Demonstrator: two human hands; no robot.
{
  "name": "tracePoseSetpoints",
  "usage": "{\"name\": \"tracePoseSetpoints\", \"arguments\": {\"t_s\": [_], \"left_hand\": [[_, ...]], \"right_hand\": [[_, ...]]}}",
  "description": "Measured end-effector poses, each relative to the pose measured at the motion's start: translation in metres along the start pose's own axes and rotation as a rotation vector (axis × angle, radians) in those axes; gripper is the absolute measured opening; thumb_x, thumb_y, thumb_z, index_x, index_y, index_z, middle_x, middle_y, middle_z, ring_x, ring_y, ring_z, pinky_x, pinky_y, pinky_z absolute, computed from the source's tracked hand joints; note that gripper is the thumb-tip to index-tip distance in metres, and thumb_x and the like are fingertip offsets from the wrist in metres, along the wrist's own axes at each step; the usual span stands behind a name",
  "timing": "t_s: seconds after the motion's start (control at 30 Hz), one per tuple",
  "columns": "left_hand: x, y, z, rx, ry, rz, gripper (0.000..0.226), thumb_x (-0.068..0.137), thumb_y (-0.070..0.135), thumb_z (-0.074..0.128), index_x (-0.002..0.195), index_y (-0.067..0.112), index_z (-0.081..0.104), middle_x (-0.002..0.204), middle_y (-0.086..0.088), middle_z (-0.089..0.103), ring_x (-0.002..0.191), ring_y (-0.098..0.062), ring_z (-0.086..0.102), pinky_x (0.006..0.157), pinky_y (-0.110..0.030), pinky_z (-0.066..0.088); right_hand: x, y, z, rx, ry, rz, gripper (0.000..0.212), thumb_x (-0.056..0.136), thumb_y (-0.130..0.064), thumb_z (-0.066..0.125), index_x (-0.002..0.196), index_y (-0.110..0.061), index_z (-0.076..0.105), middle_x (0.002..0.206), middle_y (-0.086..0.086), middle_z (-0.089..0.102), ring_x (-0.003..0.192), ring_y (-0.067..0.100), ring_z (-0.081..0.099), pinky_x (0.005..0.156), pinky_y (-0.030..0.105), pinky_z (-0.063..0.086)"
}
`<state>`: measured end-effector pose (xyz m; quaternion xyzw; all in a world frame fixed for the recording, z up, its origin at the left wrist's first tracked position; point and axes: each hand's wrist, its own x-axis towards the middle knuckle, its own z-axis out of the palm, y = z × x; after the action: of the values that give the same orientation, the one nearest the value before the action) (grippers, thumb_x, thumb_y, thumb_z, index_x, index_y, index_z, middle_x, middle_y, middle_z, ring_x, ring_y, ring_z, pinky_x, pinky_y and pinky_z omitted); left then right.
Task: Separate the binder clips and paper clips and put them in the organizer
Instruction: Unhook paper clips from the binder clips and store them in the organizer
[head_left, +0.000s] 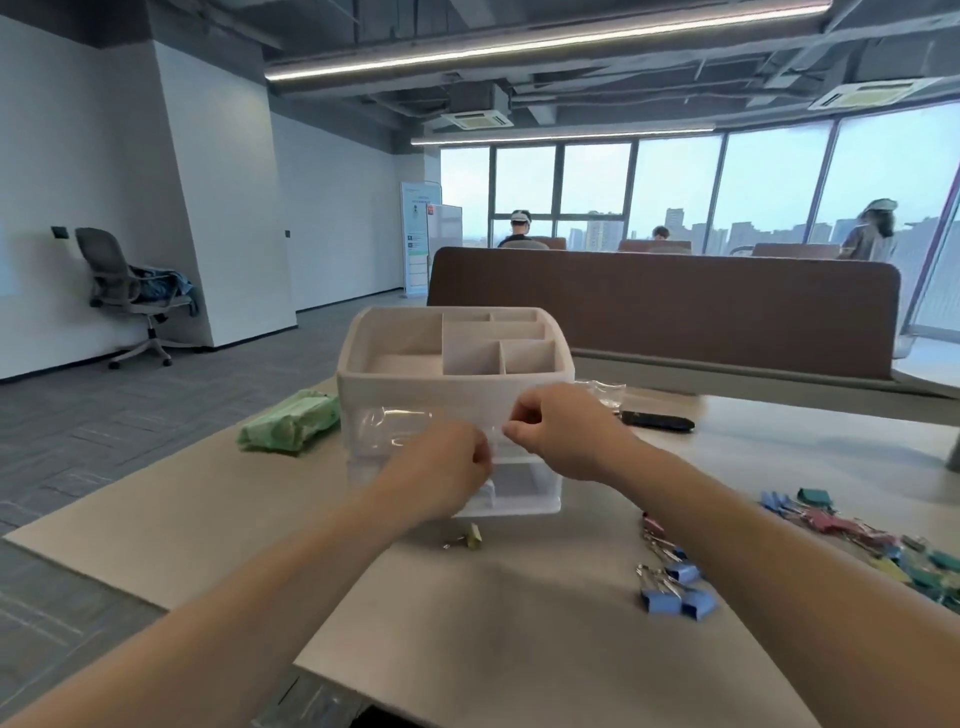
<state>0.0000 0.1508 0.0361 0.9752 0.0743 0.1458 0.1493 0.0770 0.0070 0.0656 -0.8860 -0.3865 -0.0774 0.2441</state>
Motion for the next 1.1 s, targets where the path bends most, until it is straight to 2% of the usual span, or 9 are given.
{"name": "tracePoseSetpoints", "arguments": {"t_s": [0.07, 0.23, 0.33, 0.43, 0.5, 0.53, 0.83, 0.97, 1.1], "left_hand": [[-0.004, -0.006, 0.012, 0.048, -0.047, -0.019, 0.016, 0.089, 0.025, 0.054, 0.077, 0.024, 0.065, 0.089, 0.0, 0.069, 0.085, -0.022, 0.062, 0.074, -0.03, 0.05], [-0.011, -0.012, 0.041, 0.135, -0.157, -0.015, 0.014, 0.089, 0.025, 0.056, 0.08, 0.018, 0.064, 0.086, -0.006, 0.066, 0.088, -0.027, 0.064, 0.068, -0.027, 0.045], [-0.015, -0.013, 0.055, 0.195, -0.192, 0.006, 0.004, 0.087, 0.023, 0.058, 0.086, 0.019, 0.058, 0.102, -0.006, 0.065, 0.101, -0.029, 0.061, 0.078, -0.029, 0.044], [-0.012, -0.017, 0.065, 0.207, -0.18, 0.034, 0.014, 0.08, 0.021, 0.058, 0.073, 0.023, 0.045, 0.099, -0.003, 0.064, 0.102, -0.03, 0.06, 0.084, -0.033, 0.048], [-0.011, -0.015, 0.07, 0.237, -0.195, 0.043, 0.009, 0.081, 0.021, 0.061, 0.089, 0.022, 0.057, 0.104, -0.004, 0.066, 0.103, -0.028, 0.061, 0.089, -0.035, 0.049], [-0.01, -0.014, 0.072, 0.242, -0.208, 0.032, 0.018, 0.083, 0.021, 0.062, 0.101, 0.018, 0.06, 0.108, -0.005, 0.065, 0.104, -0.027, 0.061, 0.089, -0.034, 0.049], [-0.009, 0.012, 0.098, 0.069, -0.136, 0.106, 0.025, 0.096, 0.027, 0.053, 0.11, 0.011, 0.066, 0.114, -0.007, 0.064, 0.106, -0.026, 0.059, 0.085, -0.032, 0.046], [0.0, 0.042, 0.106, -0.067, -0.136, 0.165, 0.022, 0.096, 0.023, 0.054, 0.11, 0.013, 0.068, 0.114, -0.006, 0.065, 0.106, -0.024, 0.06, 0.083, -0.03, 0.046], [0.004, 0.066, 0.114, -0.221, -0.173, 0.198, 0.02, 0.098, 0.018, 0.052, 0.109, 0.01, 0.067, 0.106, -0.006, 0.065, 0.088, -0.016, 0.059, 0.075, -0.025, 0.04]], "right_hand": [[-0.015, 0.008, 0.011, -0.005, -0.056, 0.008, 0.018, 0.094, -0.028, 0.06, 0.086, -0.015, 0.069, 0.08, -0.003, 0.066, 0.07, 0.012, 0.056, 0.061, 0.025, 0.043], [-0.042, 0.031, 0.036, -0.004, -0.142, 0.099, 0.02, 0.093, -0.032, 0.061, 0.076, -0.022, 0.061, 0.079, -0.003, 0.064, 0.071, 0.015, 0.057, 0.062, 0.029, 0.043], [-0.051, 0.042, 0.043, -0.001, -0.177, 0.132, 0.019, 0.093, -0.032, 0.061, 0.077, -0.022, 0.063, 0.082, -0.001, 0.067, 0.076, 0.017, 0.061, 0.07, 0.032, 0.049], [-0.058, 0.05, 0.046, -0.006, -0.191, 0.15, 0.019, 0.096, -0.029, 0.058, 0.086, -0.016, 0.068, 0.084, 0.002, 0.068, 0.079, 0.019, 0.063, 0.075, 0.035, 0.05], [-0.064, 0.06, 0.047, -0.029, -0.194, 0.168, 0.02, 0.097, -0.027, 0.057, 0.091, -0.012, 0.069, 0.085, 0.003, 0.068, 0.081, 0.019, 0.062, 0.075, 0.033, 0.048], [-0.067, 0.066, 0.046, -0.045, -0.188, 0.179, 0.019, 0.096, -0.026, 0.058, 0.092, -0.011, 0.069, 0.085, 0.003, 0.067, 0.081, 0.02, 0.062, 0.073, 0.031, 0.047], [-0.094, 0.118, 0.021, -0.171, -0.177, 0.258, 0.009, 0.094, -0.015, 0.061, 0.096, -0.018, 0.069, 0.088, -0.007, 0.06, 0.073, 0.002, 0.052, 0.059, 0.013, 0.034], [-0.1, 0.133, 0.016, -0.209, -0.219, 0.282, 0.012, 0.094, -0.014, 0.062, 0.101, -0.019, 0.07, 0.094, -0.007, 0.063, 0.079, 0.004, 0.055, 0.071, 0.018, 0.041], [-0.106, 0.142, 0.012, -0.228, -0.157, 0.307, 0.015, 0.096, -0.016, 0.059, 0.106, -0.018, 0.07, 0.102, -0.006, 0.066, 0.09, 0.011, 0.059, 0.086, 0.029, 0.05]]}}
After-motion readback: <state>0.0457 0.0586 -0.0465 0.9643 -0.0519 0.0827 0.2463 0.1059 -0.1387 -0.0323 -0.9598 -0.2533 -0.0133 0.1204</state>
